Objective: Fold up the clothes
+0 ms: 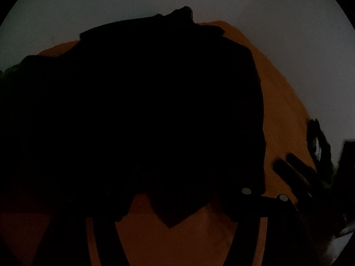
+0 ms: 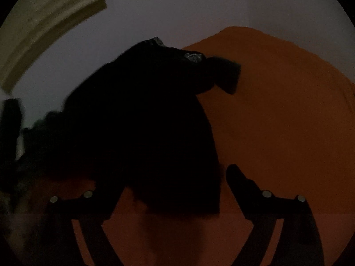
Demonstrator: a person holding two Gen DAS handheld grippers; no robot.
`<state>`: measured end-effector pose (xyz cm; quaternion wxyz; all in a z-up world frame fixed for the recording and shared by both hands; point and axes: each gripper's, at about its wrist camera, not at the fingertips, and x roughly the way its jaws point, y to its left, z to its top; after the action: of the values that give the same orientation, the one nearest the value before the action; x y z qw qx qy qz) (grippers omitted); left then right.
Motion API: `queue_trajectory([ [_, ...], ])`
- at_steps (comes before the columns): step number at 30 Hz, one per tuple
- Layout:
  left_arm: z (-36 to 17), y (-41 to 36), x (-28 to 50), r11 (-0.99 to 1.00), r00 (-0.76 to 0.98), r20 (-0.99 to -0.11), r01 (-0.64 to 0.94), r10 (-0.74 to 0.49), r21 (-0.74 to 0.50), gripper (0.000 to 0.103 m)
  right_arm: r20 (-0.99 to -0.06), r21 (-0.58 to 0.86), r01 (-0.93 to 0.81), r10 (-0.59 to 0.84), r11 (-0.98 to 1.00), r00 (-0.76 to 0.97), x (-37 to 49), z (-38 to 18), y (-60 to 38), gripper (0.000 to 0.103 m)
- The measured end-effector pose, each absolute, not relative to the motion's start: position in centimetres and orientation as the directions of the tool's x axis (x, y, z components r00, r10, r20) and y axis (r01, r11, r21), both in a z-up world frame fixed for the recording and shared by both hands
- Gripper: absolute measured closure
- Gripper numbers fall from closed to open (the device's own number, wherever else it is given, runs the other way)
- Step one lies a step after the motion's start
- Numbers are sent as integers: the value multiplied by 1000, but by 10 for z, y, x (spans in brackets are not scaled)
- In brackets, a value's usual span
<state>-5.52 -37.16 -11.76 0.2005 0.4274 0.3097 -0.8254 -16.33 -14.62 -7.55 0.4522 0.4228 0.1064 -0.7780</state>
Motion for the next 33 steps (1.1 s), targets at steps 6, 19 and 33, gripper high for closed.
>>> queue_trajectory([
  [6,-122,-377,-76,-730,-521,-843,627,-134,-272,103,-777,343,715,-612,-610,-149,-186,-101,-191,71],
  [19,29,-294,-7,-852,-789,-607,378,-92,-362,102,-524,455,519,-688,-724,-501,-159,26,6,103],
  [33,-23,-245,-21,-911,-658,-738,199,148,-361,43,-711,172,3,-126,-985,-692,-111,11,369,103],
])
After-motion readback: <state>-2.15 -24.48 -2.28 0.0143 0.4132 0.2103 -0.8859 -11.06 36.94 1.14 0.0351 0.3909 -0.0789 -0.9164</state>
